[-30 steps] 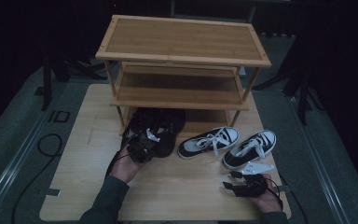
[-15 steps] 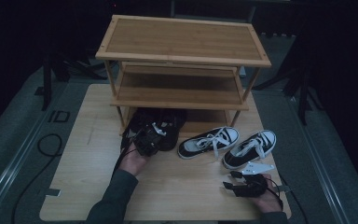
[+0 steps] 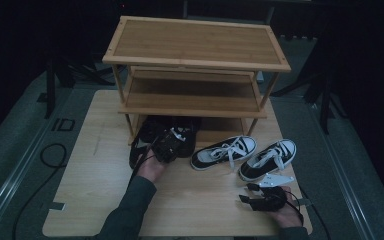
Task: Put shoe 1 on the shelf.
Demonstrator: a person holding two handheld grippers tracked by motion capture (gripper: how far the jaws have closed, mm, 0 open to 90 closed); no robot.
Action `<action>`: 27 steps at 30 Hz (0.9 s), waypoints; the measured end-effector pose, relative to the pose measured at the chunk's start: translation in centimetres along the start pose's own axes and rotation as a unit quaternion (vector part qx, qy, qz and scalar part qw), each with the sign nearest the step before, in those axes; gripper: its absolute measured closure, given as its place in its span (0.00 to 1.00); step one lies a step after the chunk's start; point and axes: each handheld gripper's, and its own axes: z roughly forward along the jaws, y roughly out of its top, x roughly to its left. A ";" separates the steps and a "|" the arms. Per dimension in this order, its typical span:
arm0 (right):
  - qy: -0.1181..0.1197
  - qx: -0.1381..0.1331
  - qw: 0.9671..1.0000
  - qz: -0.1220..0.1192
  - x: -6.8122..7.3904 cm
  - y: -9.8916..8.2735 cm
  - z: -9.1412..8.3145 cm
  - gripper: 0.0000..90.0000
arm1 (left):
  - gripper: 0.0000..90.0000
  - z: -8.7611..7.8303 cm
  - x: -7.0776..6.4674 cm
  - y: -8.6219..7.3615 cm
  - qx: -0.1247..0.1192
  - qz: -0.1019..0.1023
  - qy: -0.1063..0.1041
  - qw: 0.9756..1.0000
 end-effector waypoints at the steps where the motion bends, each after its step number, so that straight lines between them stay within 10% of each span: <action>1: 0.000 0.000 1.000 0.000 0.0 0.0 0.0 0.45 | 1.00 0.1 -0.1 0.2 0.000 0.000 0.000 1.000; 27: 0.000 0.000 1.000 0.000 -0.1 0.0 0.0 0.45 | 1.00 1.1 -0.4 2.6 -0.002 0.004 -0.006 1.000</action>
